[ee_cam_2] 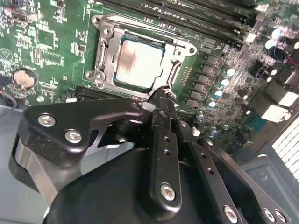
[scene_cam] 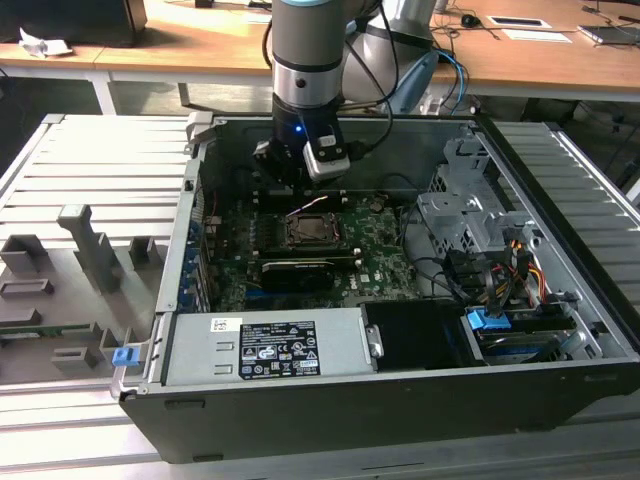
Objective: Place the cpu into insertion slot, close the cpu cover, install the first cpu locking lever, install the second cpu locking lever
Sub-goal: 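Install the first cpu locking lever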
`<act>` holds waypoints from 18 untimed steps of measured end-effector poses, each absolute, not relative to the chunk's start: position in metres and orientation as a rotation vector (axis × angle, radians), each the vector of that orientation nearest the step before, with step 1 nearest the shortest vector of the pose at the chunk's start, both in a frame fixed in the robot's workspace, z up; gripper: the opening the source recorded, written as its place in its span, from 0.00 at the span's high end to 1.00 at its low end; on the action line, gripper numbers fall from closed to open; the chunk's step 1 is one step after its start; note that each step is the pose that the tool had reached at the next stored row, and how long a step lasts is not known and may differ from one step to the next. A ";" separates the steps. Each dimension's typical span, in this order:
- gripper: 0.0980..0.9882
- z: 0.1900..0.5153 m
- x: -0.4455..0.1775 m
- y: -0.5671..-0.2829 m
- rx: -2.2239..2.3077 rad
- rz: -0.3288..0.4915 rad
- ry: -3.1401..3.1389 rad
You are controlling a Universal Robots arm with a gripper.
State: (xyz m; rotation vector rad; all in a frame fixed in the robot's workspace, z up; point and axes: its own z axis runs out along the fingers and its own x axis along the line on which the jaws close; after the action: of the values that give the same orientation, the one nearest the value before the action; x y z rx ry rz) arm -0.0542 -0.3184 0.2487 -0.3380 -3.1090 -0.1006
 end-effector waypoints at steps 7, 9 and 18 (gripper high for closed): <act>0.99 0.248 -0.055 -0.318 -0.093 -0.099 -3.121; 0.99 0.248 -0.055 -0.318 0.030 -0.097 -3.120; 0.99 0.248 -0.055 -0.320 0.410 -0.094 -3.143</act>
State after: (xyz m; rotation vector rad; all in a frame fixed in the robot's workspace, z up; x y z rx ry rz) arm -0.0545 -0.3197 0.2482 0.4097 -3.1426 -0.0935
